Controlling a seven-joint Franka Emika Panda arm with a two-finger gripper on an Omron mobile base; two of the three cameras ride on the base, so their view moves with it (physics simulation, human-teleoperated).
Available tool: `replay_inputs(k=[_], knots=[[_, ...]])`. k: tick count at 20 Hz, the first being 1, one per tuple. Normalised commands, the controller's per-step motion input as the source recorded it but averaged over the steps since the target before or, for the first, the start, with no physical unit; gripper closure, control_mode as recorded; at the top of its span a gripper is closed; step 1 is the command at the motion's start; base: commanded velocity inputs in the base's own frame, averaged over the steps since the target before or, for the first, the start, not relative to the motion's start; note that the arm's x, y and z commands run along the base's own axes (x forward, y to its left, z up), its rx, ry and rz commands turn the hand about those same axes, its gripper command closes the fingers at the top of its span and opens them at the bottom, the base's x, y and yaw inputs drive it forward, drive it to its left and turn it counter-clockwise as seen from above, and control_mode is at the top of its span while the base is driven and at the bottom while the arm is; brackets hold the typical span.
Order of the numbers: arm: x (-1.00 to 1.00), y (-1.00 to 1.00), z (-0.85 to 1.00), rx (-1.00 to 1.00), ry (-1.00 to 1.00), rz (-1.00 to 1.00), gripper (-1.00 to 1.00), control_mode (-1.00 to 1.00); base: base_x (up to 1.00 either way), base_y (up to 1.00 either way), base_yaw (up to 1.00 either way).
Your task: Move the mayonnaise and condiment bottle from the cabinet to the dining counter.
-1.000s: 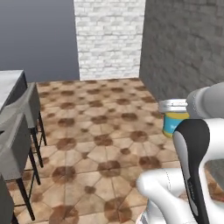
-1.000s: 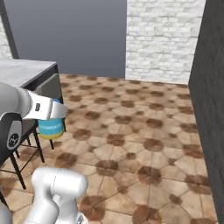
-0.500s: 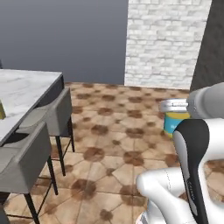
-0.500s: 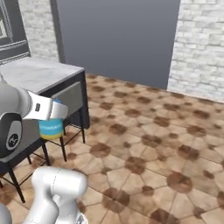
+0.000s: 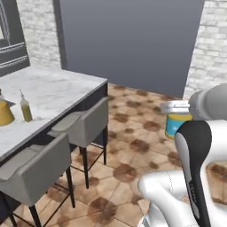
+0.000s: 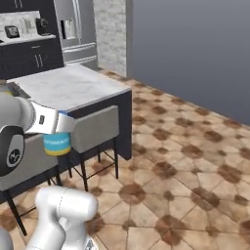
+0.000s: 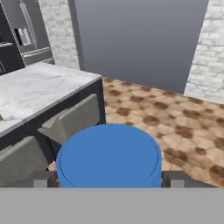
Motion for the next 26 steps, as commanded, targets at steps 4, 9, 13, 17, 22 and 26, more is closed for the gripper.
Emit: replay_inputs(k=[4, 9, 13, 17, 22, 26], knots=[[0.0, 0.0, 0.0, 0.0, 0.0, 0.0, 1.0, 1.0, 0.91, -0.31, 0.59], [0.0, 0.0, 0.0, 0.0, 0.0, 0.0, 1.0, 1.0, 0.77, -0.26, 0.6], [0.0, 0.0, 0.0, 0.0, 0.0, 0.0, 1.0, 1.0, 0.81, -0.19, 0.57], [0.0, 0.0, 0.0, 0.0, 0.0, 0.0, 1.0, 1.0, 0.78, -0.13, 0.55], [0.0, 0.0, 0.0, 0.0, 0.0, 0.0, 1.0, 1.0, 0.76, -0.08, 0.51], [0.0, 0.0, 0.0, 0.0, 0.0, 0.0, 1.0, 1.0, 0.66, -0.03, 0.38]])
